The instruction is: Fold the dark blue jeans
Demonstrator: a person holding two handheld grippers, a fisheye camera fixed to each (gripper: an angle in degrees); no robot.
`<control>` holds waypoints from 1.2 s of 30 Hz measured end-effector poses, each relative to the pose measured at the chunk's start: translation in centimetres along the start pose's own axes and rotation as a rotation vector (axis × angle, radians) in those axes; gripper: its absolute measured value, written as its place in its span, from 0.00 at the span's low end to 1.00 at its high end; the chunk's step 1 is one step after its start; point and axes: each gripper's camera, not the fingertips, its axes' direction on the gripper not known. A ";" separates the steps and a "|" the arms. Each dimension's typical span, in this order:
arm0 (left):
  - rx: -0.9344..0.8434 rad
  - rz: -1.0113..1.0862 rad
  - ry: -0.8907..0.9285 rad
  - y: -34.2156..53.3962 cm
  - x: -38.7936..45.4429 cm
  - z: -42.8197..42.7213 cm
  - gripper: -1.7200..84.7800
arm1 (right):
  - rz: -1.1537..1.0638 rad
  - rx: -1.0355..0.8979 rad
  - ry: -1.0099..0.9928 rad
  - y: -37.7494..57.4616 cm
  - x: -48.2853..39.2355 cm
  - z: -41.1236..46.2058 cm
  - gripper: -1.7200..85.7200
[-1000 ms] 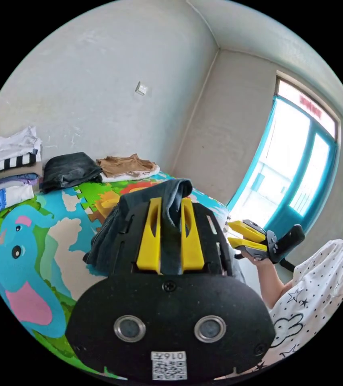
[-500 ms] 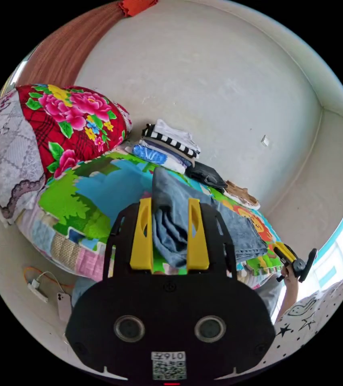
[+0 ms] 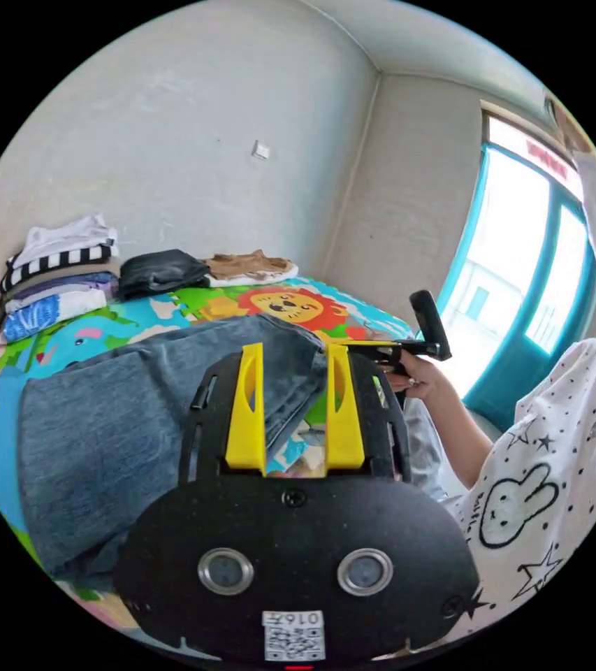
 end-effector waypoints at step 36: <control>0.534 -0.816 -0.631 9.9 -21.3 -47.5 0.12 | -0.244 -0.017 0.185 -10.8 -1.1 1.7 0.18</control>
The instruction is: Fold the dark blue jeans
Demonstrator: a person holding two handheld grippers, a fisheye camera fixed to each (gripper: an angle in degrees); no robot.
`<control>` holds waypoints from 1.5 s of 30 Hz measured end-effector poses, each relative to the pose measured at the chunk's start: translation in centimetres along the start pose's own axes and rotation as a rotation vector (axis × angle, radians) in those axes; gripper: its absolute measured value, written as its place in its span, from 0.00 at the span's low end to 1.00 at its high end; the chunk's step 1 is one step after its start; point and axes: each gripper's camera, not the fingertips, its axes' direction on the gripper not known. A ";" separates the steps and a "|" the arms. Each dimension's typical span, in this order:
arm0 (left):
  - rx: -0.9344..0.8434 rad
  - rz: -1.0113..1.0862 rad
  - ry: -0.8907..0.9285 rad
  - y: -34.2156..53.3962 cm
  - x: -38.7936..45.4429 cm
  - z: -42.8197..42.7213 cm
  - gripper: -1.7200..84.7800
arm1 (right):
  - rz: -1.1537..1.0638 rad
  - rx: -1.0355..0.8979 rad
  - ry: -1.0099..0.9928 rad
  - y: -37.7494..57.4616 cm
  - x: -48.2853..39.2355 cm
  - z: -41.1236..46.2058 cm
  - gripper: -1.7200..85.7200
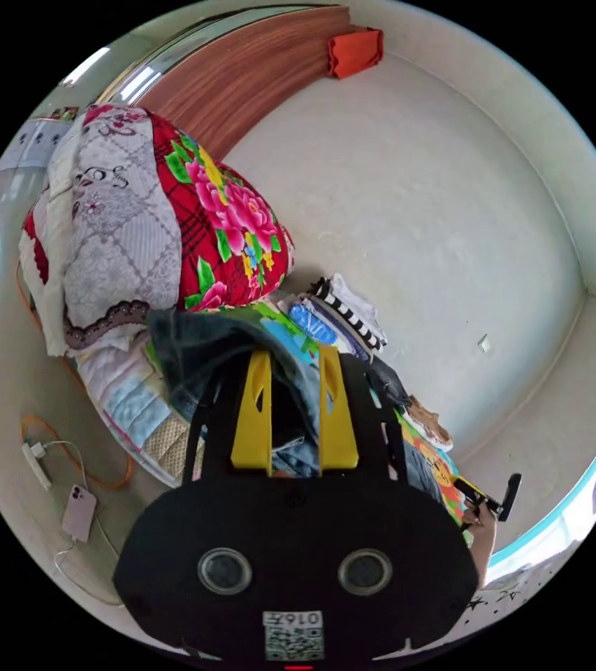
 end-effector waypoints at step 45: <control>-0.110 0.411 0.387 -20.5 11.6 20.2 0.01 | -0.356 0.422 0.782 -7.4 7.1 -16.1 0.03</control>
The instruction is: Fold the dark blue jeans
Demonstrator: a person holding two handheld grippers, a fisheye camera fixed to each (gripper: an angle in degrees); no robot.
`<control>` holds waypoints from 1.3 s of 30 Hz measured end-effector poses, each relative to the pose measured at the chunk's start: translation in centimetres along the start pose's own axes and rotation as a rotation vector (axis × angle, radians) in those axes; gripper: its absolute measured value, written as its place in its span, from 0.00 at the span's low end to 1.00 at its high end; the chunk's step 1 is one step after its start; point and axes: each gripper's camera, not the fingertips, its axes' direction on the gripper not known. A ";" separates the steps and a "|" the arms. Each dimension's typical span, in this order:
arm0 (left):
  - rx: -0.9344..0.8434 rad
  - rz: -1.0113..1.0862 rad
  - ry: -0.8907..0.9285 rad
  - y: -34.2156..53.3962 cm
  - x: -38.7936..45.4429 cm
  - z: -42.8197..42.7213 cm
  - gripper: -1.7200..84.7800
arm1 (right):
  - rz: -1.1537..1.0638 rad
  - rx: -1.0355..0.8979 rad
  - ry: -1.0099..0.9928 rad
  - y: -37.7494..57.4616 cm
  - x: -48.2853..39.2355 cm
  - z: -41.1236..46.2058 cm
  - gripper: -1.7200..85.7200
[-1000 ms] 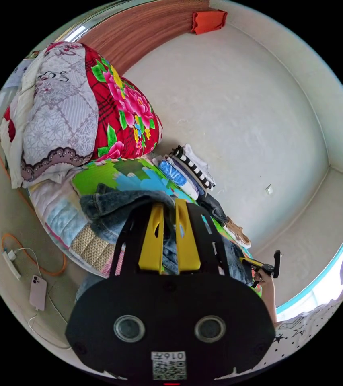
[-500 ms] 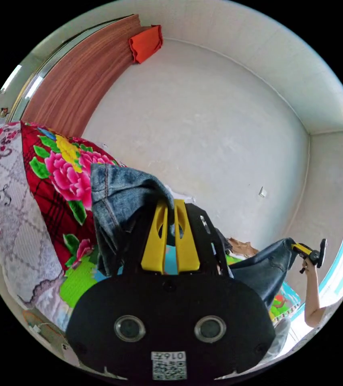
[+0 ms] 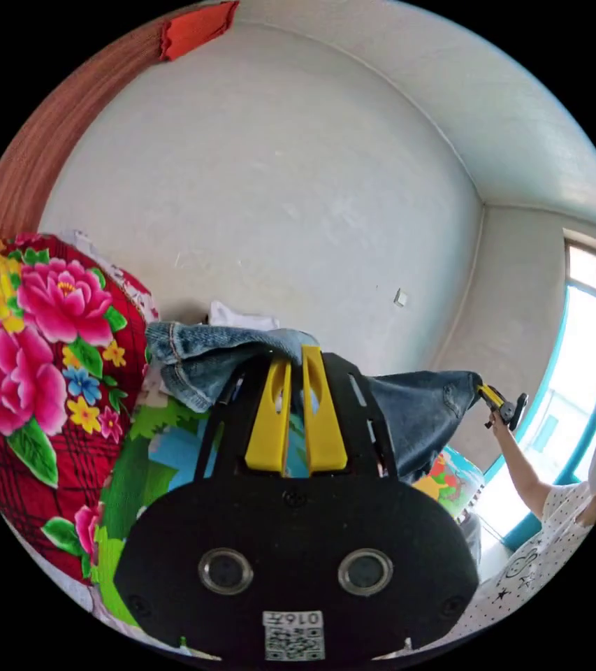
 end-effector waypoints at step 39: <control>-0.652 0.447 0.249 36.7 32.3 31.4 0.12 | 0.004 -0.298 -0.660 15.2 -13.7 0.1 0.23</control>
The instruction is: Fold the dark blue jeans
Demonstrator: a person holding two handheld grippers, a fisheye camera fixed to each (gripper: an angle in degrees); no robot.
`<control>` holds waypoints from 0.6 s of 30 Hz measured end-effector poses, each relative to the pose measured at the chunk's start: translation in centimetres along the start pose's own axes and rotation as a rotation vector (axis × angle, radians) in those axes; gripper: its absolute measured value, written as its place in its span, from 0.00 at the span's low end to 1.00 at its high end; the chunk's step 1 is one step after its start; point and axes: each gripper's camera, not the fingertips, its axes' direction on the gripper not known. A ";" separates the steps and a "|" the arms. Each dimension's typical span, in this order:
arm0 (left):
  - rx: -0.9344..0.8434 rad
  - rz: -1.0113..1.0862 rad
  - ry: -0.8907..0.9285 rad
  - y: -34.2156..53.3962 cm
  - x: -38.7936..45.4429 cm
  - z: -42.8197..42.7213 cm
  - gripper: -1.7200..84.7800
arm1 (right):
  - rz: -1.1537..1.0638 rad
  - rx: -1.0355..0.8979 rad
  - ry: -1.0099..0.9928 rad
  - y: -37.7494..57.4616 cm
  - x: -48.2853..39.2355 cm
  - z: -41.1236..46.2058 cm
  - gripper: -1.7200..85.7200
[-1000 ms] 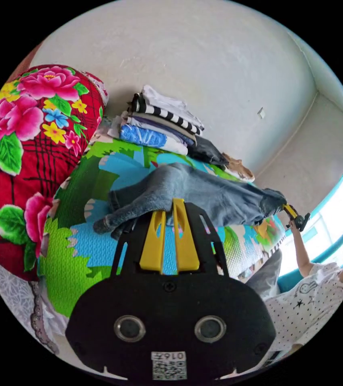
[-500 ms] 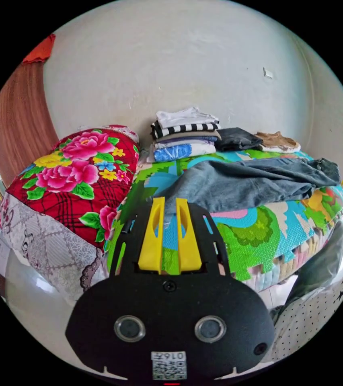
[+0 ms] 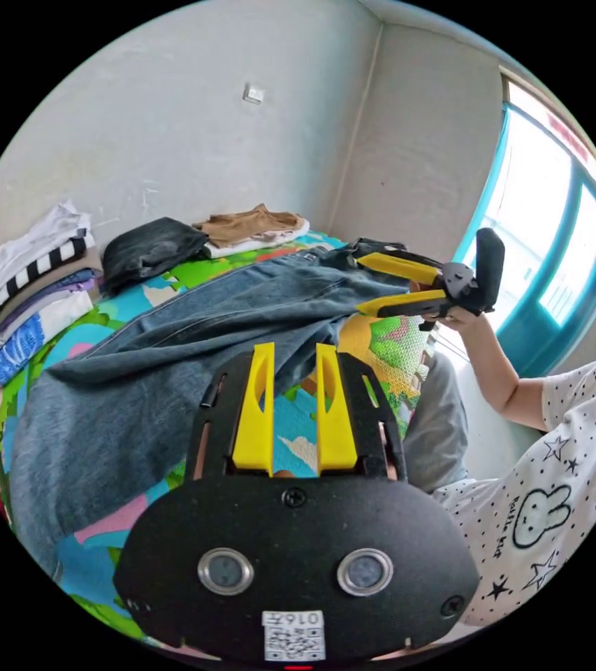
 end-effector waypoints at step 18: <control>0.066 0.209 -0.154 7.0 9.1 0.9 0.11 | -0.046 -0.005 -0.226 10.6 4.3 -7.0 0.02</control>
